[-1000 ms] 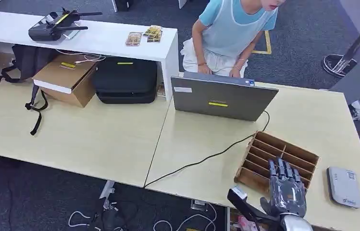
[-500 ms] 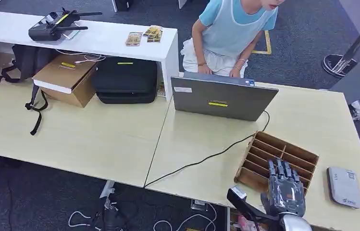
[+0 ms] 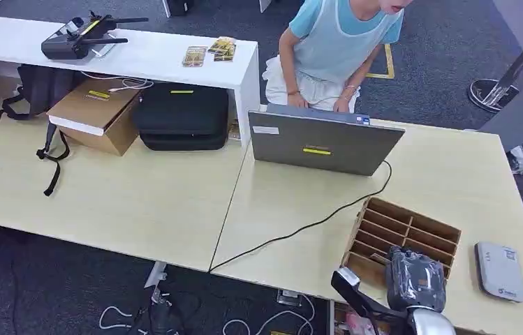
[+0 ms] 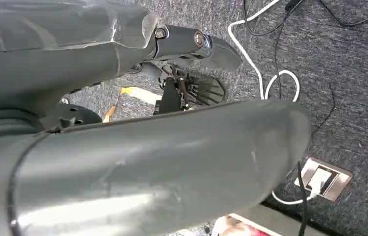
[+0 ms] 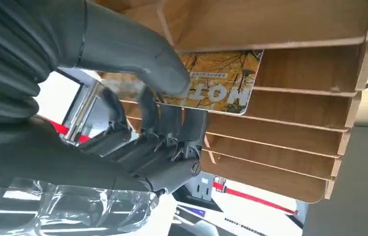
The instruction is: Pass the card to the sensor for recognition and then transmit it.
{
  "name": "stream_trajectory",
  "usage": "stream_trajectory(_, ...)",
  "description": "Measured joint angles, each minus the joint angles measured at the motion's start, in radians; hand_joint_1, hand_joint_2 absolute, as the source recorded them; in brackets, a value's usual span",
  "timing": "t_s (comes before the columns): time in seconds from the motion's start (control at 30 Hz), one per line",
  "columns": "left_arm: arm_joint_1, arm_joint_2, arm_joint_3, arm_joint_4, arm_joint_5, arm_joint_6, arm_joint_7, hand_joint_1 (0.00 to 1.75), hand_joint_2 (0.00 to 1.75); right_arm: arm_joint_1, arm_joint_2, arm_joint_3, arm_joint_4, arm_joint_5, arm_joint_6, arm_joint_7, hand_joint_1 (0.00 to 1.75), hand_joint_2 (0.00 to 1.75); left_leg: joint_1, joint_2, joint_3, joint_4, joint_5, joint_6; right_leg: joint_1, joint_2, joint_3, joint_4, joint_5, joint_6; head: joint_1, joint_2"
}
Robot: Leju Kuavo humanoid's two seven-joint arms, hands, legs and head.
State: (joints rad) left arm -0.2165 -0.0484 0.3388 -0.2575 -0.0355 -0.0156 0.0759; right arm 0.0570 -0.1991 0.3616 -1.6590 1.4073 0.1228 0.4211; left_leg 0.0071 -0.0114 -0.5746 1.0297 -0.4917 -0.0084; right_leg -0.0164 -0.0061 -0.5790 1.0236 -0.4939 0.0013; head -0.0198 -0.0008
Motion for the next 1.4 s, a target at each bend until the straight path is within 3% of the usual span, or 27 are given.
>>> stream_trajectory(0.23, 0.001, 0.000, 0.000, 0.000, 0.005, 0.003, 0.000, 0.00, 0.00, 0.001, 0.001, -0.002, 0.000, -0.003, -0.012, -0.007, 1.57, 1.75, 0.000, 0.000, 0.000, 0.000, 0.000, 0.000, 0.000, 0.000, 0.000, 0.000, 0.000, 0.000, 0.000, 0.000)
stream_trajectory(0.3, 0.001, 0.001, 0.000, 0.000, 0.008, 0.004, 0.000, 0.00, 0.00, 0.000, 0.001, -0.002, 0.000, -0.004, -0.014, -0.010, 1.52, 1.75, 0.000, 0.000, 0.000, 0.000, 0.000, 0.000, 0.000, 0.000, 0.000, 0.000, 0.000, 0.000, 0.000, 0.000)
stream_trajectory(0.37, 0.001, 0.002, 0.000, 0.000, 0.010, 0.005, 0.000, 0.00, 0.00, 0.000, 0.002, -0.003, 0.002, -0.004, -0.016, -0.013, 1.57, 1.75, 0.000, 0.000, 0.000, 0.000, 0.000, 0.000, 0.000, 0.000, 0.000, 0.000, 0.000, 0.000, 0.000, 0.000)
stream_trajectory(0.43, 0.001, 0.003, 0.000, 0.000, 0.011, 0.005, 0.000, 0.00, 0.00, -0.003, 0.005, -0.005, 0.003, -0.006, -0.017, -0.016, 1.75, 1.75, 0.000, 0.000, 0.000, 0.000, 0.000, 0.000, 0.000, 0.000, 0.000, 0.000, 0.000, 0.000, 0.000, 0.000)
stream_trajectory(0.5, 0.001, 0.005, 0.000, 0.000, 0.014, 0.005, 0.000, 0.00, 0.00, -0.005, 0.006, -0.005, 0.004, -0.008, -0.028, -0.024, 1.75, 1.75, 0.000, 0.000, 0.000, 0.000, 0.000, -0.001, 0.000, 0.000, 0.000, 0.000, 0.000, 0.000, 0.000, 0.000)
stream_trajectory(0.73, 0.002, 0.006, 0.000, 0.000, 0.018, 0.004, 0.000, 0.00, 0.00, -0.019, 0.017, -0.017, 0.002, -0.021, -0.160, -0.082, 1.75, 1.75, 0.001, 0.000, 0.000, 0.000, 0.000, -0.001, 0.000, 0.000, 0.000, 0.000, 0.000, 0.000, 0.000, 0.000)
stream_trajectory(1.4, -0.002, 0.006, -0.017, 0.000, 0.017, 0.005, 0.000, 0.00, 0.00, -0.080, 0.018, -0.043, -0.053, -0.050, -0.405, -0.209, 1.75, 1.75, 0.001, 0.000, 0.000, 0.000, 0.001, -0.001, 0.000, 0.000, 0.000, 0.000, 0.001, -0.001, 0.000, 0.000)
